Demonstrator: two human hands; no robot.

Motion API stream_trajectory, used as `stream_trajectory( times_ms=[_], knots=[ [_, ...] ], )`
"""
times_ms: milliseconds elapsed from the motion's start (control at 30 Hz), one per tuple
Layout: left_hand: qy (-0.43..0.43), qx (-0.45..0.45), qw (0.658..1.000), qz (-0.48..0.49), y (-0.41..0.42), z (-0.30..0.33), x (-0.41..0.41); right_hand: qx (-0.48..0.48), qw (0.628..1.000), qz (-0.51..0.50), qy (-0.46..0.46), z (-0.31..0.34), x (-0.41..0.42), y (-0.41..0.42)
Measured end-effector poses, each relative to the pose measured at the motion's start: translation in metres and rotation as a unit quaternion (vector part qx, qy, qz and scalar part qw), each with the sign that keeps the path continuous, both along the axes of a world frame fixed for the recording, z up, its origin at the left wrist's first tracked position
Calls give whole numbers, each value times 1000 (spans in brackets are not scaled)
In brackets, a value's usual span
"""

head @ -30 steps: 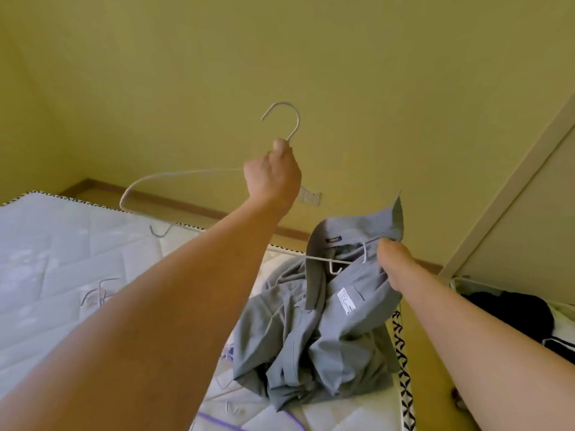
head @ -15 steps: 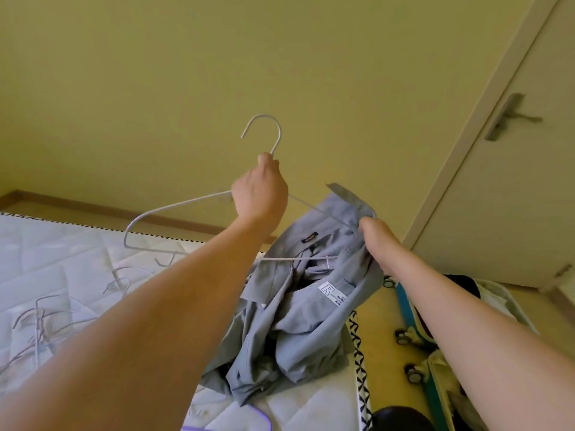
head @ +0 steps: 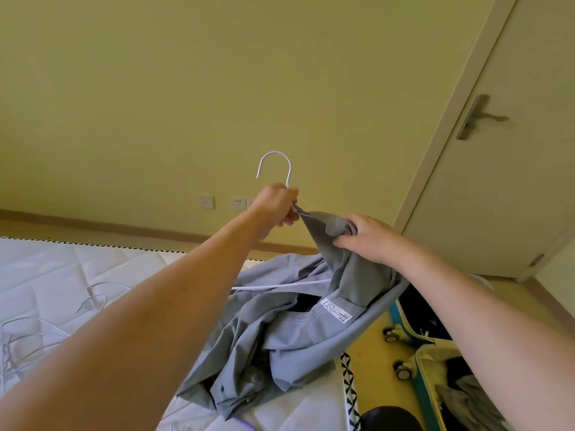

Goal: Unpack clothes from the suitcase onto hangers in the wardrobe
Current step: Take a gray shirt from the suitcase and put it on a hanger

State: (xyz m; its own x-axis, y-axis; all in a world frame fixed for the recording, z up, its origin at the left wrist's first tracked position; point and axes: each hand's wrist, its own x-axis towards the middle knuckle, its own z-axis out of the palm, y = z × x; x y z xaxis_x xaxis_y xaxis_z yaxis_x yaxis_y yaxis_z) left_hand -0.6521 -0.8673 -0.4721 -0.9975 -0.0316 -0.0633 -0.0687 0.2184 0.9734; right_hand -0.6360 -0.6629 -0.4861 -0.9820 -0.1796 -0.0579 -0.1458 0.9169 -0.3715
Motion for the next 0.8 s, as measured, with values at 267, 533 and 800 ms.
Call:
stream_trajectory(
  times_ms=[267, 533, 800],
  knots=[
    [379, -369, 833, 163, -5, -90, 21, 41, 982, -152, 109, -6, -14, 13],
    [-228, -424, 851, -210, 28, -179, 23, -100, 977, -169, 84, -17, -16, 27],
    [-324, 52, 944, 28, 7, -119, -17, -237, 943, -199, 125, -14, 9, 56]
  ],
)
